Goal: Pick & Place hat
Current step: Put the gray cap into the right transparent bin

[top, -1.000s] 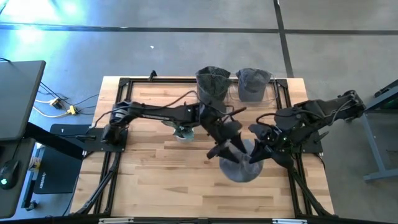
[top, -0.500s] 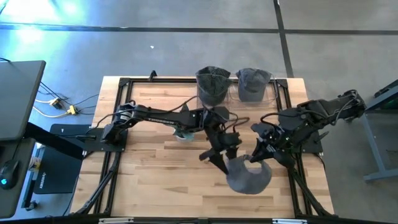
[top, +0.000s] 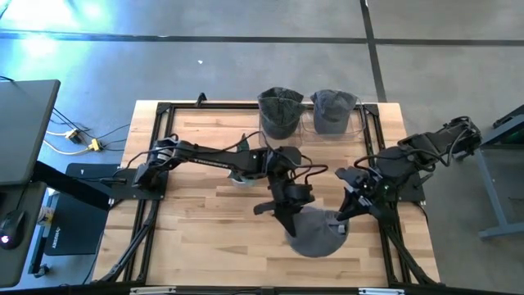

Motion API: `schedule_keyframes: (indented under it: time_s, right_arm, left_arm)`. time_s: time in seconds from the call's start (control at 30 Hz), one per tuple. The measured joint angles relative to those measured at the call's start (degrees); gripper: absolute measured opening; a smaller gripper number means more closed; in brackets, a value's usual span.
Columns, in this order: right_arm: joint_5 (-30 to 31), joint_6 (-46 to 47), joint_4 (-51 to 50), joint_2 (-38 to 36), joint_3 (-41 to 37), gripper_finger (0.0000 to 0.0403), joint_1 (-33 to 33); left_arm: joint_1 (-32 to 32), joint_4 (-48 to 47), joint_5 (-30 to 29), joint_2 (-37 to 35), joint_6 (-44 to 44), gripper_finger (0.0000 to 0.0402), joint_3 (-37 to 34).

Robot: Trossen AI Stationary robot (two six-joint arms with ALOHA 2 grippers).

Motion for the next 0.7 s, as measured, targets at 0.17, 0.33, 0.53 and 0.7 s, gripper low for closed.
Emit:
schedule_keyframes:
  time_s: [0.17, 0.33, 0.53, 0.7]
  right_arm:
    - [2.98, 1.72, 1.36, -0.05, -0.02, 0.0025, -0.05]
    - [-1.77, 3.02, 9.55, -1.38, -0.02, 0.0083, -1.18]
    - [-4.72, 2.97, 9.33, -8.26, -0.02, 0.0177, -1.45]
    - [3.43, 2.10, -1.75, -15.76, -0.40, 0.0196, 0.34]
  left_arm:
    - [0.25, 0.28, 3.16, -0.85, -2.98, 0.0014, 3.64]
    - [0.33, -0.18, 3.71, -0.91, -3.29, 0.0003, 10.76]
    - [2.72, -0.36, 0.19, -0.92, -4.02, 0.0001, 16.04]
    - [5.35, -0.39, -2.49, -0.81, -5.55, 0.0001, 20.03]
